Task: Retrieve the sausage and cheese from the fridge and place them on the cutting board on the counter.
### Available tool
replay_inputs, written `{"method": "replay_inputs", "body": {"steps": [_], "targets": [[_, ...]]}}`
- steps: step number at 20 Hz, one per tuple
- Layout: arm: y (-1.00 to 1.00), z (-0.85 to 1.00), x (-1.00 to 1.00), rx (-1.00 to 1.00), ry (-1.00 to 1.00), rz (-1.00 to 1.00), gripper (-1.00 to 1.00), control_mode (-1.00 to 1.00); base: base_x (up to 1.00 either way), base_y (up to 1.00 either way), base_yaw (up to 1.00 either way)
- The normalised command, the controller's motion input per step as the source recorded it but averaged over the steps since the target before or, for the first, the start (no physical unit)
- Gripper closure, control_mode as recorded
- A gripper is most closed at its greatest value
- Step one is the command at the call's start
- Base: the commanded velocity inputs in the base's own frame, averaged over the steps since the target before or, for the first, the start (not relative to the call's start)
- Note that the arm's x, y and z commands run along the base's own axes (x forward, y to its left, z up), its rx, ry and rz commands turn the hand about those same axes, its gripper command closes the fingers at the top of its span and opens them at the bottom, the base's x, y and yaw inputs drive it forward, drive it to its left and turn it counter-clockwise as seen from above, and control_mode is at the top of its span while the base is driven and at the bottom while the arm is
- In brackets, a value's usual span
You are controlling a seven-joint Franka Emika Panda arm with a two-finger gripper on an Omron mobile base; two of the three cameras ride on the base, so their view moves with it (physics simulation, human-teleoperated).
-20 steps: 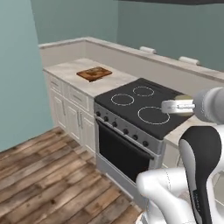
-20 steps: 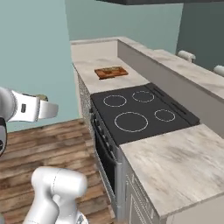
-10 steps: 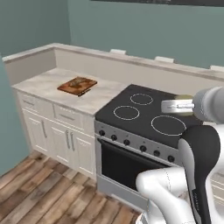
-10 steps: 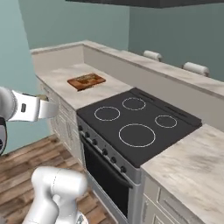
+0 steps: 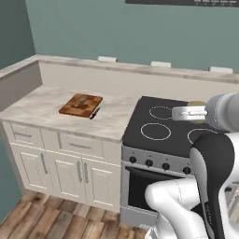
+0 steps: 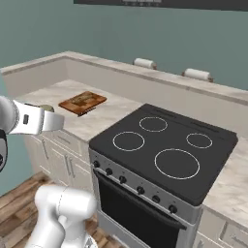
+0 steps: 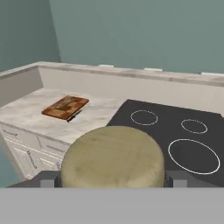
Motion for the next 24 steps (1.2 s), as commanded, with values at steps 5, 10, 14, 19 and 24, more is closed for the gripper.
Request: {"method": "replay_inputs", "body": {"steps": [5,10,14,19,24], "targets": [[0.0,0.0,0.0,0.0,0.0,0.0,1.0,1.0,0.17,1.0,-0.39],[0.0,0.0,0.0,0.0,0.0,0.0,1.0,1.0,0.08,1.0,-0.37],[0.0,0.0,0.0,0.0,0.0,0.0,1.0,1.0,0.16,1.0,-0.36],[0.0,0.0,0.0,0.0,0.0,0.0,1.0,1.0,0.18,1.0,-0.37],[0.0,0.0,0.0,0.0,0.0,0.0,1.0,1.0,0.24,1.0,-0.35]]}}
